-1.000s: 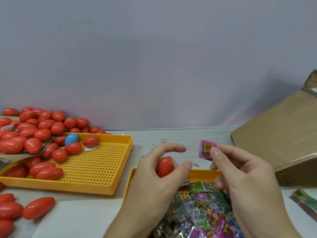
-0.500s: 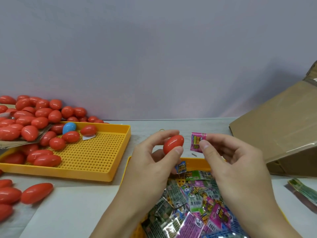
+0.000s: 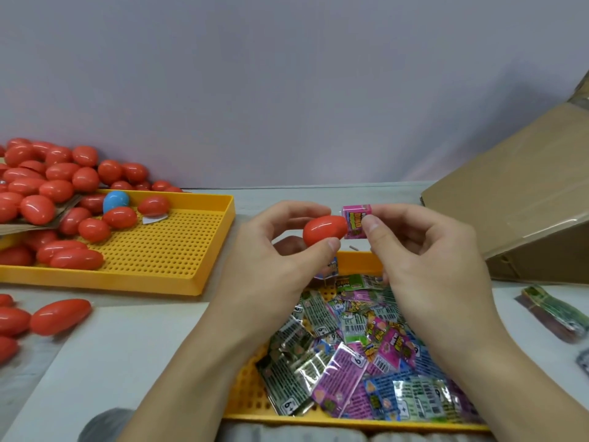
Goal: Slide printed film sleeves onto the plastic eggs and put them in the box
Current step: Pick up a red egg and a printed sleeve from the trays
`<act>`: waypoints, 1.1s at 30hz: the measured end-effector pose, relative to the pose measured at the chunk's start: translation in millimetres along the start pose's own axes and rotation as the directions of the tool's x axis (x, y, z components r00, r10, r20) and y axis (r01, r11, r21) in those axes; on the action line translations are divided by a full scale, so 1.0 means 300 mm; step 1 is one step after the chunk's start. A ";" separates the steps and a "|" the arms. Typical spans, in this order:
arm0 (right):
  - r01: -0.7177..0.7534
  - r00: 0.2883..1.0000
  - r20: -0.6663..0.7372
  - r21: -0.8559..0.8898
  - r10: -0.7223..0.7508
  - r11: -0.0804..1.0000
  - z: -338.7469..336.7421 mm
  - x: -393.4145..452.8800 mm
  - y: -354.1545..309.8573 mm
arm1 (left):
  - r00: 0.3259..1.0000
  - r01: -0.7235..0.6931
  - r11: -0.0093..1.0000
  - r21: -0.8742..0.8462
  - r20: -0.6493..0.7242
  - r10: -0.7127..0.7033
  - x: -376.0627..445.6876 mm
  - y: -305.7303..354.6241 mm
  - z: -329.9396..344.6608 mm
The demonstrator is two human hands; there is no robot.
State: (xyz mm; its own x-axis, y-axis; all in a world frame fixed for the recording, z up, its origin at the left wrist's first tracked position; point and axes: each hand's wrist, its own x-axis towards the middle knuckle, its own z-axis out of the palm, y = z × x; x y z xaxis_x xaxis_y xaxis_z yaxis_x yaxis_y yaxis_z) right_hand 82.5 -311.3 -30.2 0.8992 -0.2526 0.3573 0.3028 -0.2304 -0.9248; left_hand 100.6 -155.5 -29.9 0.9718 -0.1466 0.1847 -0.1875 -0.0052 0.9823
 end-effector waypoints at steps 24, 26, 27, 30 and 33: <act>0.063 0.995 0.079 0.003 -0.063 0.998 0.011 -0.010 -0.016 | 0.994 -0.064 0.997 0.052 -0.089 0.068 -0.003 0.012 0.008; 0.050 0.996 0.067 0.006 -0.050 0.999 0.009 -0.012 -0.019 | 0.995 -0.076 0.996 0.039 -0.055 0.078 -0.005 0.017 0.010; 0.042 0.997 0.059 0.010 -0.042 0.999 0.009 -0.012 -0.020 | 0.996 -0.080 0.996 0.033 -0.033 0.081 -0.006 0.019 0.012; 0.022 0.999 0.032 0.023 -0.023 0.999 0.007 -0.011 -0.021 | 0.995 -0.096 0.995 0.034 0.026 0.095 -0.009 0.024 0.016; 0.022 1.000 0.020 0.011 -0.022 1.000 0.007 -0.007 -0.021 | 0.993 -0.113 0.993 0.015 0.042 0.113 -0.011 0.028 0.018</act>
State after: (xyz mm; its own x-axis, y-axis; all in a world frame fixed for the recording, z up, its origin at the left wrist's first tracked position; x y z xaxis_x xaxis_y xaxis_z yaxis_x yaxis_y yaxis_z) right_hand 79.3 -307.4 -25.3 0.8983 -0.2290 0.3750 0.3259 -0.2252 -0.9182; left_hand 95.0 -160.4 -22.5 0.9377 -0.1877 0.2925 -0.2985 -0.0034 0.9544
